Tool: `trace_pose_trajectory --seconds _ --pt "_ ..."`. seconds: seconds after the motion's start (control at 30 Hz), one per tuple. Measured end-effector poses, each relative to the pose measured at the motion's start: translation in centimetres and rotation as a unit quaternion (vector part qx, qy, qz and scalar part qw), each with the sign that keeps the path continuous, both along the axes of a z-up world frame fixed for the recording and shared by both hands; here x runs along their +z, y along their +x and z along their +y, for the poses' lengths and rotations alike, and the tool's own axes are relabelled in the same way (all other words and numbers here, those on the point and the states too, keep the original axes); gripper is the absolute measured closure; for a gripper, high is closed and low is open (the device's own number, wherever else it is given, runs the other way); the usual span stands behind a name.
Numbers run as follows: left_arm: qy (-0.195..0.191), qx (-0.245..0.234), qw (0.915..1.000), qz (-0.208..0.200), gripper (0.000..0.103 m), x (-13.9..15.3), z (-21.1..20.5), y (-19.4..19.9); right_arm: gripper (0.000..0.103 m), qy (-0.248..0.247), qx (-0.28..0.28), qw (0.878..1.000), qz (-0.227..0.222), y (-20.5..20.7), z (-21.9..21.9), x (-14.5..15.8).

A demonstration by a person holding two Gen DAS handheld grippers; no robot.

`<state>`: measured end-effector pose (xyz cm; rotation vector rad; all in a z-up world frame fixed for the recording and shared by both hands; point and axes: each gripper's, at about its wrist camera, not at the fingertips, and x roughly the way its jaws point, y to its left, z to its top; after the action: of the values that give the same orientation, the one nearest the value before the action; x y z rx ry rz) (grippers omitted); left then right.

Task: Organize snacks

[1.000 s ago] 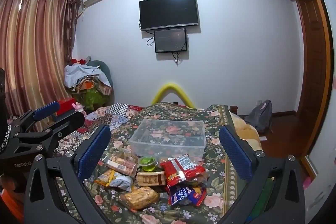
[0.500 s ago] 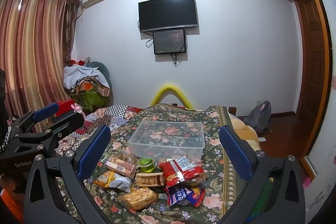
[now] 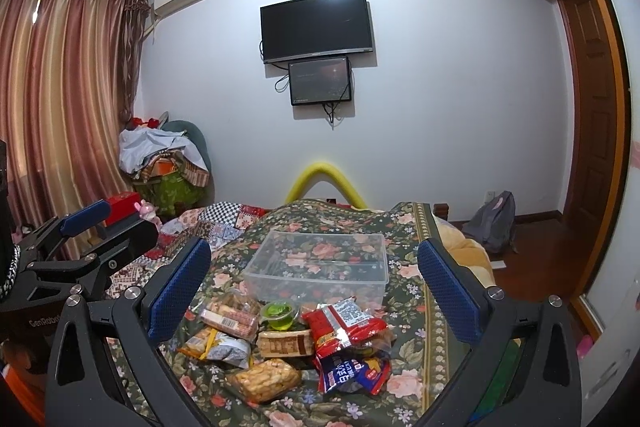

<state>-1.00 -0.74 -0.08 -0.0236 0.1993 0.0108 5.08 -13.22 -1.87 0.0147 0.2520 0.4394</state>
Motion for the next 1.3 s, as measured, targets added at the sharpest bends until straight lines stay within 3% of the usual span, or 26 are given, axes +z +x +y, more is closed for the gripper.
trace_pose_trajectory --seconds 1.3 --pt "-0.004 -0.008 0.9999 0.009 0.0 -0.96 0.26 0.88 0.0 0.0 -0.003 1.0 0.016 0.55 0.06 -0.64"
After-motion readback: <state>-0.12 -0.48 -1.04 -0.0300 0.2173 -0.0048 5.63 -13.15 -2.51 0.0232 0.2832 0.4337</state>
